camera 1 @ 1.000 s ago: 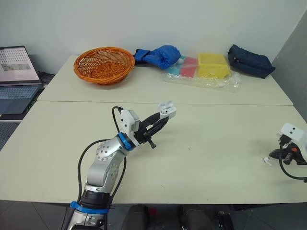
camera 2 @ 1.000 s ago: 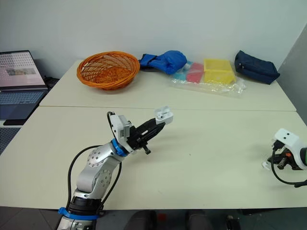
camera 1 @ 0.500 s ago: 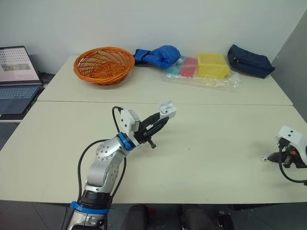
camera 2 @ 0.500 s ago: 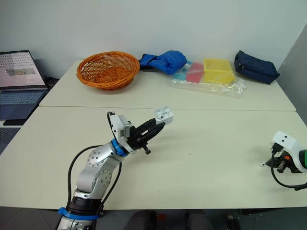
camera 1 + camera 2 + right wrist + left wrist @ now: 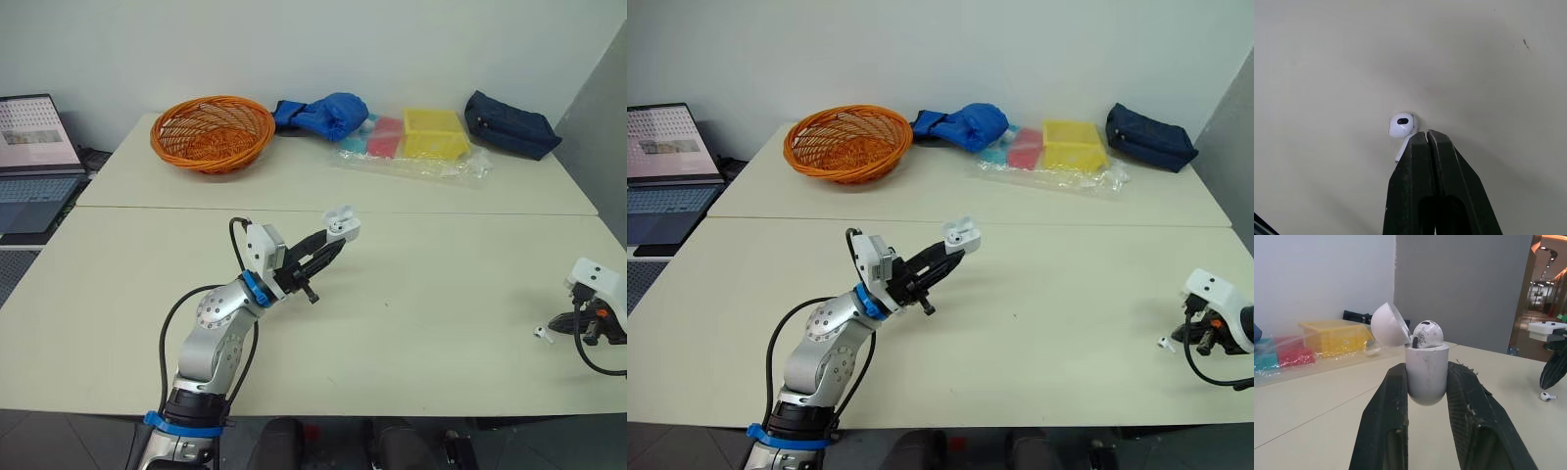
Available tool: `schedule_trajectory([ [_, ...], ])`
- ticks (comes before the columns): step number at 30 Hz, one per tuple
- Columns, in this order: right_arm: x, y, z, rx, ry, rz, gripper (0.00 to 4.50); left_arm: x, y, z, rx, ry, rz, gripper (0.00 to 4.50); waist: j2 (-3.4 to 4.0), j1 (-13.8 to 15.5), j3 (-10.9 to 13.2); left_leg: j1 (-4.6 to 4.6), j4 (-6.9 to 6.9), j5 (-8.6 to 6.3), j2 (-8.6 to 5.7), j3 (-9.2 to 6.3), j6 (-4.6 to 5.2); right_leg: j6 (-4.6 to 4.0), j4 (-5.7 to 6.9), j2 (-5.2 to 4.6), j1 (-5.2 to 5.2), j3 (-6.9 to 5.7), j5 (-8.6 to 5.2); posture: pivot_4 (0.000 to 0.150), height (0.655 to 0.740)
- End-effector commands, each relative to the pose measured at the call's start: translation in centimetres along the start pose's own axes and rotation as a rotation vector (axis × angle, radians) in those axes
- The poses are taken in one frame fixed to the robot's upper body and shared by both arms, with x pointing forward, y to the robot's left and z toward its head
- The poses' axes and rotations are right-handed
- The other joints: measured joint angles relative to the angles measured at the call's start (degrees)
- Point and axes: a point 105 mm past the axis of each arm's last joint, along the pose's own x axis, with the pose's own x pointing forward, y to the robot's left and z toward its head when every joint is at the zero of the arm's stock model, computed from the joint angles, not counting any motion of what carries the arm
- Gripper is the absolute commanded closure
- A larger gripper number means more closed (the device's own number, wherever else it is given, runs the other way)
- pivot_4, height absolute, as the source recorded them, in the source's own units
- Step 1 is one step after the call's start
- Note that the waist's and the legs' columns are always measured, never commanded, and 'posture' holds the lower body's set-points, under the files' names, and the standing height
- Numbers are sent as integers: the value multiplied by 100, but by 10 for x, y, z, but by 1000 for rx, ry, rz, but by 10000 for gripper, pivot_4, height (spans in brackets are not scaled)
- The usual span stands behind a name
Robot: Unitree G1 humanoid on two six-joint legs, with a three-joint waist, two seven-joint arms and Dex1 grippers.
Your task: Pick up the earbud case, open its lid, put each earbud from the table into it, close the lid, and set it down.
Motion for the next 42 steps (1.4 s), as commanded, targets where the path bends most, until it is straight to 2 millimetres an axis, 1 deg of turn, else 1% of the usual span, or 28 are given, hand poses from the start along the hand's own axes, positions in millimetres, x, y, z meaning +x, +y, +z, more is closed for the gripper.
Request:
schedule_trajectory([
  [1,-19,-8,15,-20,-45,-51,44783,4,-2,10,24,-36,-21,37716,0,-2,0,0,0,0,0,2,0,0,1,0,-2,2,0,1500,7400],
  [2,-21,-7,16,-7,-48,-47,44783,4,-2,10,23,-35,-22,37716,0,-1,0,0,0,0,0,1,0,0,2,0,-2,1,0,1500,7400],
  [5,-25,0,19,24,-47,-7,38747,4,-3,10,21,-36,-24,37716,2,1,-1,-3,0,0,0,0,0,0,2,0,-4,1,0,1500,7400],
  [10,-23,4,25,29,-47,-16,21273,4,-3,10,21,-35,-27,37716,2,2,-1,-4,1,0,1,0,0,3,2,0,-5,0,2,1500,7400],
  [14,-14,10,21,29,-22,-18,7185,4,-3,10,25,-33,-27,37716,1,2,-1,-5,2,0,0,0,0,2,3,0,-6,1,2,1500,7400],
  [15,-12,10,19,34,-18,-15,4557,4,-3,10,25,-33,-27,37716,1,3,-1,-6,2,0,0,-1,0,3,3,0,-6,0,2,1500,7400],
  [16,-11,10,18,42,-15,-18,988,4,-3,10,26,-32,-26,37716,1,3,-1,-8,2,0,0,-1,0,3,3,0,-6,0,2,1500,7400],
  [23,1,9,10,30,9,-20,988,3,-4,11,27,-32,-24,37716,1,0,-1,-13,8,0,0,0,0,4,5,1,-11,-1,3,1500,7400],
  [28,11,8,10,8,13,-24,988,3,-4,11,28,-31,-25,37716,2,-1,-1,-13,12,0,0,1,0,5,6,2,-11,2,3,1500,7400],
  [32,15,5,4,-6,34,-37,988,3,-4,11,30,-29,-26,37716,2,-1,-1,-14,14,0,0,0,0,5,7,2,-11,1,4,1500,7400],
  [33,15,4,3,-4,33,-40,2594,3,-4,11,30,-29,-26,37716,2,-1,-1,-14,15,0,0,0,0,5,7,2,-11,2,4,1500,7400],
  [35,15,3,1,-9,37,-38,7188,2,-4,11,31,-28,-26,37716,2,-1,-1,-14,17,0,0,0,0,4,7,2,-10,3,3,1500,7400],
  [37,15,3,0,-15,44,-39,13797,2,-3,11,32,-27,-25,37716,2,0,-2,-15,18,0,0,0,1,4,7,2,-10,3,3,1500,7400],
  [39,14,2,-1,-14,46,-35,21739,2,-3,11,32,-27,-25,37716,2,0,-2,-15,19,0,0,0,1,4,7,2,-9,2,4,1500,7400],
  [40,14,3,-2,-18,48,-27,24813,2,-3,11,31,-27,-23,37716,1,1,-2,-15,19,0,0,-1,1,4,7,2,-9,2,4,1500,7400],
  [42,15,4,-3,-21,48,-25,24813,2,-3,10,31,-27,-24,37716,1,0,-2,-14,19,0,0,-1,1,5,8,2,-9,2,4,1500,7400],
])
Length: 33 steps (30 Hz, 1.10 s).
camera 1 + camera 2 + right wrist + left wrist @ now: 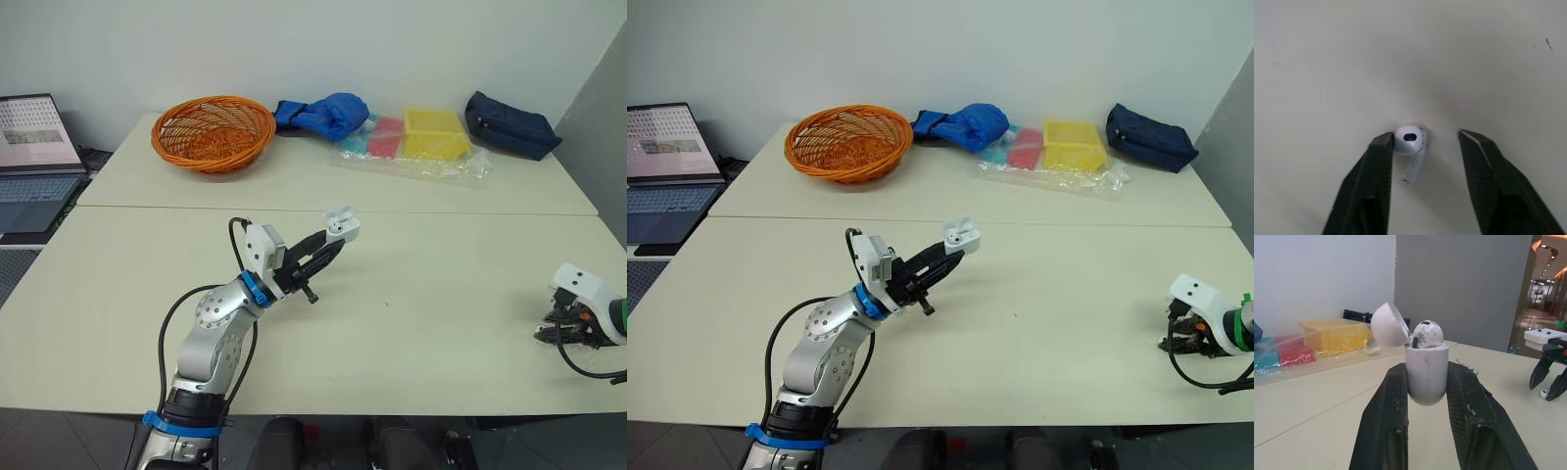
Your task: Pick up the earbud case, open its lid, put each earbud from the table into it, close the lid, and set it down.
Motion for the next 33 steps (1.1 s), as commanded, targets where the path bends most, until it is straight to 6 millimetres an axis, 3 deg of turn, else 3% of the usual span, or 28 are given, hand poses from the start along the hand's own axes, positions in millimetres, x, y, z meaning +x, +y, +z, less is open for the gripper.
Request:
schedule_trajectory([
  [1,-3,-1,-2,-12,8,-2,24813,3,-4,11,27,-34,-23,37716,0,0,0,0,0,0,0,0,0,0,0,0,0,0,0,1500,7400],
  [16,2,0,-4,-40,16,1,24813,3,-3,10,28,-34,-19,37716,0,0,0,0,2,0,0,0,0,-1,2,0,1,0,0,1500,7400],
  [19,3,2,-2,-44,10,10,30326,2,-2,11,30,-35,-15,37716,-1,0,-1,1,4,0,0,0,0,-1,2,0,1,0,0,1500,7400],
  [22,3,2,-1,-37,2,17,40737,3,-2,11,33,-36,-14,37716,-1,0,-1,1,6,0,0,0,0,-1,2,0,2,1,1,1500,7400],
  [27,2,1,2,-43,-6,20,40937,3,-1,11,33,-37,-13,37716,-1,0,-1,1,8,1,0,1,1,-3,2,0,3,2,2,1500,7400],
  [30,-6,10,27,-54,-114,60,40937,3,0,11,37,-37,-13,37716,-1,-5,-1,1,8,1,0,1,1,-4,2,0,3,3,2,1500,7400],
  [33,-23,29,103,-62,-425,100,40937,3,0,11,41,-37,-19,37716,1,-57,-1,3,8,1,1,4,1,18,5,5,-1,6,19,1500,7400],
])
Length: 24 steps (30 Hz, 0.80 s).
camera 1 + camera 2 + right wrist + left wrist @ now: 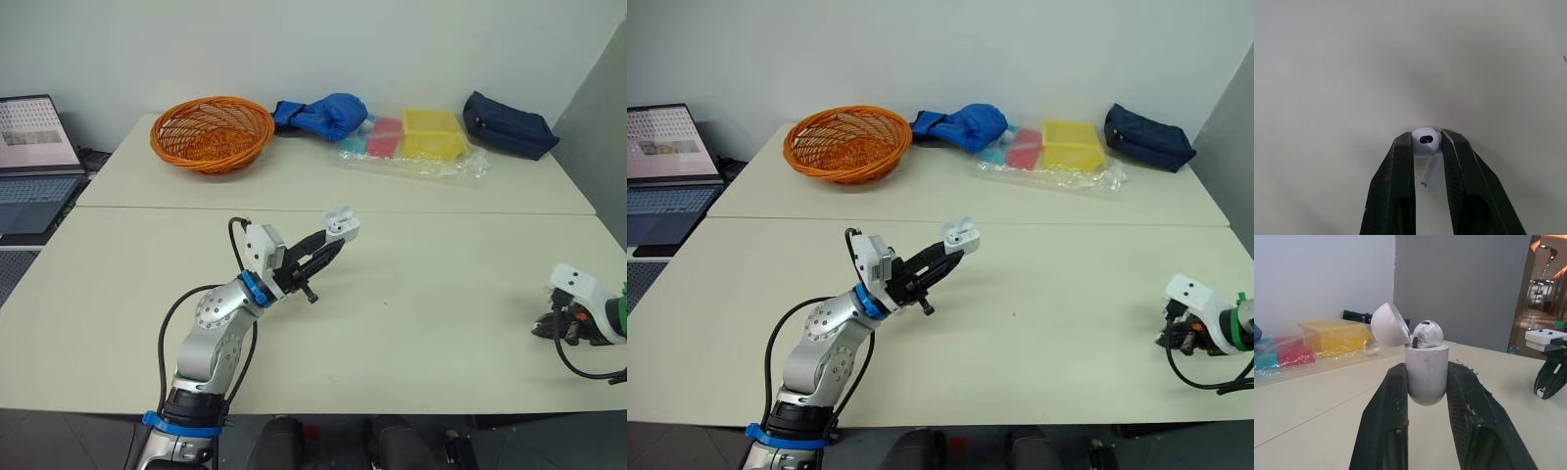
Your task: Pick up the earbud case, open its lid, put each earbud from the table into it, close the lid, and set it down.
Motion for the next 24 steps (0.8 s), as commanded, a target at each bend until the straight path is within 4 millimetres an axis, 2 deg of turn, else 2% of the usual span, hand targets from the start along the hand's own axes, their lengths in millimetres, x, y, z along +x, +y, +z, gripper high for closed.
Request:
schedule_trajectory([
  [1,-23,24,116,-58,-473,25,40937,5,-1,12,41,-41,-28,37716,3,-67,1,2,0,0,-1,1,0,0,2,5,-3,3,6,1500,7400],
  [2,-27,30,138,-54,-572,30,40937,6,0,12,41,-42,-31,37716,3,-78,2,6,-2,0,-1,3,0,-7,5,17,-7,10,17,1500,7400],
  [4,-45,60,203,-38,-895,65,40937,12,-1,15,47,-56,-52,37716,-1,-62,4,6,0,2,1,-14,-2,-14,12,41,-8,3,24,1500,7400],
  [5,-52,73,222,-42,-994,74,40937,15,0,16,51,-60,-59,37716,-1,-45,3,5,4,2,5,-19,-3,-16,20,53,-10,3,24,1500,7400],
  [6,-60,84,239,-10,-1100,81,40937,18,1,17,51,-67,-64,37716,-1,-20,3,4,3,3,7,-23,-4,-19,29,58,-11,-4,23,1500,7400],
  [10,-73,110,277,93,-1343,98,40937,28,6,18,46,-83,-67,37716,-4,112,-1,-10,1,3,17,-33,-4,-56,58,62,-20,-33,-7,1500,7400],
  [12,-73,118,287,119,-1397,87,40937,34,9,21,45,-99,-63,37716,-4,121,-1,-20,-1,3,17,-26,-4,-62,58,51,-30,-30,-4,1500,7400],
  [16,-59,120,290,160,-1414,42,40937,43,14,29,46,-131,-53,37716,-5,123,-2,-64,6,3,2,-20,-3,-49,61,12,-69,-21,1,1500,7400],
  [20,-38,118,280,166,-1385,-15,40937,49,12,37,34,-160,-60,37716,-6,118,-2,-65,6,3,-5,-19,-3,-40,55,4,-67,-23,2,1500,7400],
  [24,-35,119,277,151,-1385,-26,40937,47,14,37,35,-156,-54,37716,-5,62,-2,-65,6,4,-1,-19,-2,-41,64,9,-71,-25,1,1500,7400],
])
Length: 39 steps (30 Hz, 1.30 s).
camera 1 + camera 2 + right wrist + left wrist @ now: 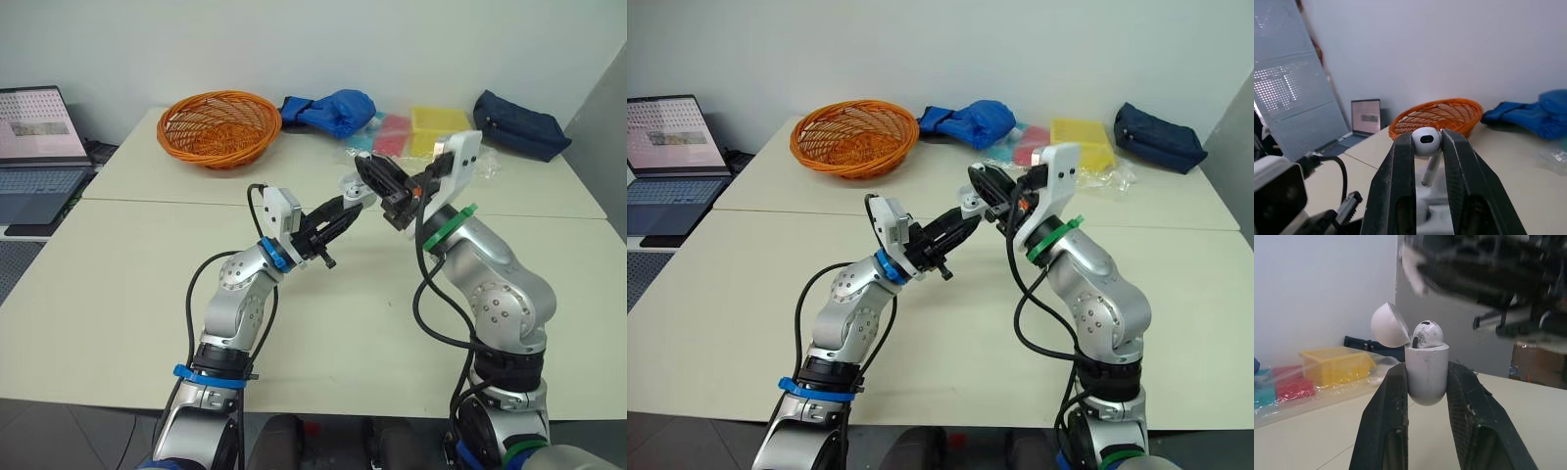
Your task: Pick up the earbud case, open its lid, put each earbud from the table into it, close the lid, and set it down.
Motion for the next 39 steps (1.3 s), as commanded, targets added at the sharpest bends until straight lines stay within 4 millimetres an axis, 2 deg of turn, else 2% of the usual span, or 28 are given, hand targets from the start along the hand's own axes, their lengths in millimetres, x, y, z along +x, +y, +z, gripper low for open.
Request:
schedule_trajectory([
  [1,-2,6,14,-47,-68,18,40937,3,0,15,34,-52,-9,37716,0,-43,0,0,0,0,0,-1,1,0,1,4,0,-1,0,1500,7400],
  [15,-10,-6,1,-105,-25,-10,40937,3,-7,14,23,-59,-36,37716,0,-67,0,2,-1,1,1,-1,2,-2,2,16,-1,-2,-2,1500,7400],
  [35,-12,-7,-13,-152,51,33,40937,1,-10,17,22,-74,-44,37716,0,-67,0,2,-1,1,3,-2,2,-1,-1,15,-1,1,-2,1500,7400],
  [39,-12,-8,-13,-147,50,36,26546,2,-11,18,20,-74,-49,37716,0,-67,0,2,-1,1,3,-2,2,-1,-1,15,-1,0,-2,1500,7400],
])
